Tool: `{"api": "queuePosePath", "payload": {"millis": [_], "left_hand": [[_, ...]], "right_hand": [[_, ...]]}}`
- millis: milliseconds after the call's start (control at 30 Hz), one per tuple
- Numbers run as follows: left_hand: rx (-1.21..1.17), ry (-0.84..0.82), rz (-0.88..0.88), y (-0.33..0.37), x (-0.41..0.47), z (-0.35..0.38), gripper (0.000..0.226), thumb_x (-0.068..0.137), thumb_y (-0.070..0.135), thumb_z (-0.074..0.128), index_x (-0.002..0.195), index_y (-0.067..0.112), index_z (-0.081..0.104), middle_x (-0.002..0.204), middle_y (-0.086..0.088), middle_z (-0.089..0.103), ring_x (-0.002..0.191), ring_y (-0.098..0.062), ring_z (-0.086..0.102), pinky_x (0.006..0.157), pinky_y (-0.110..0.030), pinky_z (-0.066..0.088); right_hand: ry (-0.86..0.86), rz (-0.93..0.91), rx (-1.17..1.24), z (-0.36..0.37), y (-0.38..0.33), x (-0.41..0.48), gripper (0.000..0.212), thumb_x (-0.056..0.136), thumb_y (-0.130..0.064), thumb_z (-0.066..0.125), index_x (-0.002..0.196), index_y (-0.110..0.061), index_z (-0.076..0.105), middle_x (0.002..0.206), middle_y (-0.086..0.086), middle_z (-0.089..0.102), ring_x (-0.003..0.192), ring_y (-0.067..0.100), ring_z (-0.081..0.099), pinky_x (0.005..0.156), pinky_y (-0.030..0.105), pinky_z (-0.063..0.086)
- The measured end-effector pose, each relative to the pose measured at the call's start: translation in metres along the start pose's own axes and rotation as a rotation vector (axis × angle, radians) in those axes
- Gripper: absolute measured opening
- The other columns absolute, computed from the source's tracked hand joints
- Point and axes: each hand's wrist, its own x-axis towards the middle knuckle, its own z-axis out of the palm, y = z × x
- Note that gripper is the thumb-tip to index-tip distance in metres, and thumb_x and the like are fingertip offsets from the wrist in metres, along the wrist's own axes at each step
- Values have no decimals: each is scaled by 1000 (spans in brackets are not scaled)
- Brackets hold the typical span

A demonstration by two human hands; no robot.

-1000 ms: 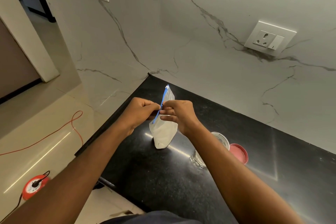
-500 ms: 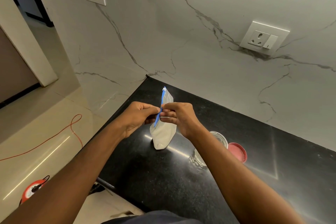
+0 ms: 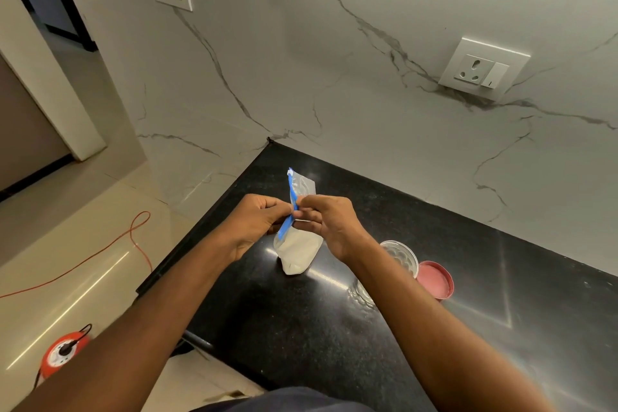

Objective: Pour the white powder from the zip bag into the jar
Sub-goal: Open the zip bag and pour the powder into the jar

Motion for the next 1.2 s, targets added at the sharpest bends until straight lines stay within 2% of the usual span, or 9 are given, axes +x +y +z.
{"api": "queuePosePath", "payload": {"millis": [267, 400, 567, 700, 800, 867, 1000, 1067, 1200], "left_hand": [[-8, 141, 8, 2, 2, -2, 21, 102, 24, 68, 94, 11, 82, 84, -3, 81, 87, -21, 79, 72, -28, 66], [302, 325, 135, 5, 4, -18, 18, 97, 25, 71, 83, 18, 78, 75, 0, 77, 74, -16, 74, 71, -31, 63], [635, 431, 268, 23, 1, -26, 13, 93, 19, 77, 80, 15, 77, 70, 4, 71, 64, -8, 68, 57, -20, 51], [782, 394, 360, 48, -6, -14, 3, 89, 7, 76, 89, 9, 73, 80, -5, 72, 68, -17, 68, 65, -33, 61], [776, 276, 480, 73, -8, 2, 14, 89, 6, 76, 99, 14, 72, 86, 2, 69, 74, -13, 68, 67, -25, 59], [751, 154, 419, 88, -4, 15, 9, 96, 13, 71, 101, 20, 74, 89, 4, 72, 74, -7, 69, 62, -16, 51], [772, 63, 254, 99, 17, 37, 14, 100, 24, 64, 97, 14, 73, 94, -8, 77, 80, -20, 73, 61, -23, 49], [741, 51, 210, 100, 25, 43, 10, 97, 25, 70, 102, 16, 67, 100, -4, 72, 77, -12, 65, 60, -22, 44], [692, 26, 151, 98, 34, 53, 32, 93, 18, 78, 114, 22, 54, 100, -1, 60, 74, -8, 57, 58, -22, 42]], "right_hand": [[72, -178, -118, -8, -9, -12, 11, 95, -12, 73, 90, -10, 83, 90, 7, 80, 76, 26, 81, 64, 34, 65], [172, -309, -291, -20, -16, -24, 8, 95, -11, 74, 103, -13, 72, 84, 7, 79, 70, 26, 79, 62, 37, 67], [215, -424, -490, -31, -21, -41, 17, 89, -11, 80, 103, -14, 72, 78, 6, 78, 62, 19, 77, 61, 35, 67], [208, -475, -533, -25, -20, -49, 17, 90, -13, 79, 96, -23, 68, 77, -1, 77, 63, 12, 77, 56, 27, 64], [197, -478, -486, -19, -16, -51, 19, 89, -10, 78, 97, -18, 63, 78, 3, 76, 64, 15, 77, 55, 30, 64], [200, -493, -466, -17, -14, -52, 23, 89, -6, 77, 93, -15, 56, 77, 6, 74, 65, 18, 77, 56, 33, 65], [225, -517, -500, -12, -7, -57, 27, 89, -4, 75, 88, -13, 49, 80, 18, 72, 72, 29, 76, 58, 42, 66], [231, -542, -497, -10, -2, -61, 28, 88, -4, 75, 86, -13, 50, 81, 22, 70, 76, 38, 73, 59, 48, 64], [234, -573, -493, -8, 5, -65, 24, 87, -1, 75, 85, -12, 54, 83, 19, 66, 78, 40, 68, 67, 54, 62]]}}
